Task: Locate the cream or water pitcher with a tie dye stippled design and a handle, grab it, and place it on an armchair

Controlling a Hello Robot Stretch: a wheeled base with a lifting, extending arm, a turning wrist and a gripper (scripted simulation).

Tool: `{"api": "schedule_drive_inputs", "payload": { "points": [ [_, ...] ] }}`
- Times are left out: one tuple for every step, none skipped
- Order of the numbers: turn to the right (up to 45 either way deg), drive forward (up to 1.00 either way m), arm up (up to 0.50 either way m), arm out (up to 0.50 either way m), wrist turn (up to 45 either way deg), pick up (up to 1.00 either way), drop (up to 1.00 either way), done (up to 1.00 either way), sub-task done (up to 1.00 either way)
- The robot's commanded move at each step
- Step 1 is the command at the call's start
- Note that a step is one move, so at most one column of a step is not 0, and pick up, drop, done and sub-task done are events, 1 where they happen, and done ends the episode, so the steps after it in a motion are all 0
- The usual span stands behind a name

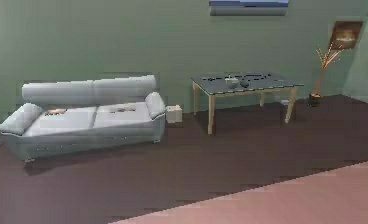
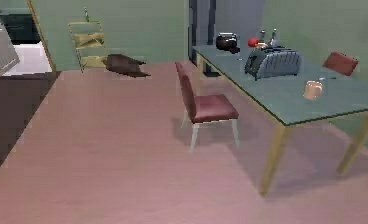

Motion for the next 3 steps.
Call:
{"api": "schedule_drive_inputs", "payload": {
  "points": [
    [45.0,0.00,0.00,0.00,0.0,0.00,0.00,0.00,0.00],
    [6.0,0.00,0.00,0.00,0.0,0.00,0.00,0.00,0.00],
    [0.0,1.00,0.00,0.00,0.0,0.00,0.00,0.00,0.00]
  ]
}}
